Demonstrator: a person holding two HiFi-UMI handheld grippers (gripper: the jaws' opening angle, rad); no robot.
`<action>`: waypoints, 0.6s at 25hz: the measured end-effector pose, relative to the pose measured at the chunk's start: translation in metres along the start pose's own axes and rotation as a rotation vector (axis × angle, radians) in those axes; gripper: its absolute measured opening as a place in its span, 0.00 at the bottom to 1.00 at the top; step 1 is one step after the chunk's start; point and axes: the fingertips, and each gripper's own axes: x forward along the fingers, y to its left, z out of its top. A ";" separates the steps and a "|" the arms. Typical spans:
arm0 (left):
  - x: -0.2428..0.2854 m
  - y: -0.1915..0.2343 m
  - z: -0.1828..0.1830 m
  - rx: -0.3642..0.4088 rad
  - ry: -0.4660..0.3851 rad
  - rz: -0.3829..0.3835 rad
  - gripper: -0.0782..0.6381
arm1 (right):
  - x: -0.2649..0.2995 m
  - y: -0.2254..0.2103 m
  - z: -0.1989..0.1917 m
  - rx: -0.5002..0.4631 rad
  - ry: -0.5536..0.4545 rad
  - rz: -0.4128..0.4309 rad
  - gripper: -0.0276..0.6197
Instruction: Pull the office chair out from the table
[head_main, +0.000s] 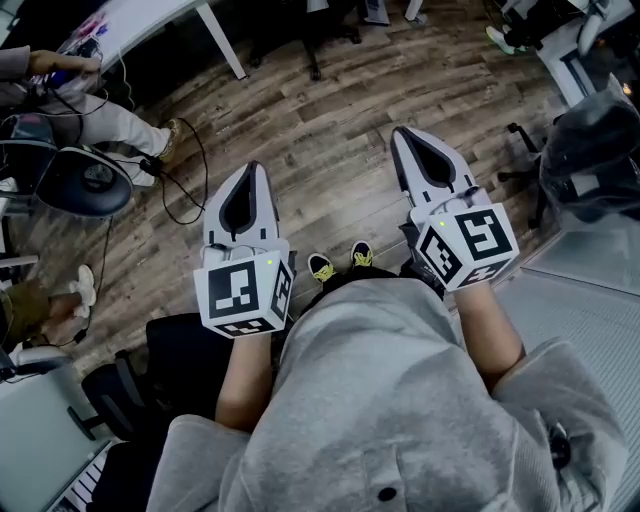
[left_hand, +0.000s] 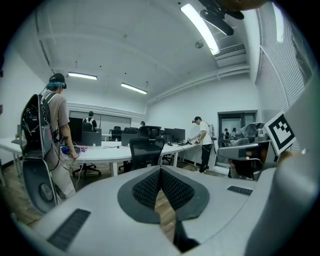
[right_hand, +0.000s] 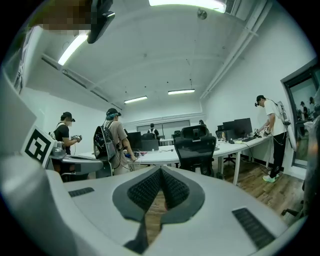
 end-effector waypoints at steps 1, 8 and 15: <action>-0.003 0.003 0.000 -0.003 -0.002 -0.004 0.12 | 0.001 0.005 0.000 -0.003 0.000 0.002 0.09; -0.014 0.022 -0.002 -0.017 -0.011 -0.002 0.12 | 0.004 0.030 0.004 -0.008 -0.012 -0.001 0.09; -0.016 0.031 -0.004 -0.028 -0.019 -0.006 0.12 | 0.014 0.037 0.000 -0.018 -0.019 0.014 0.09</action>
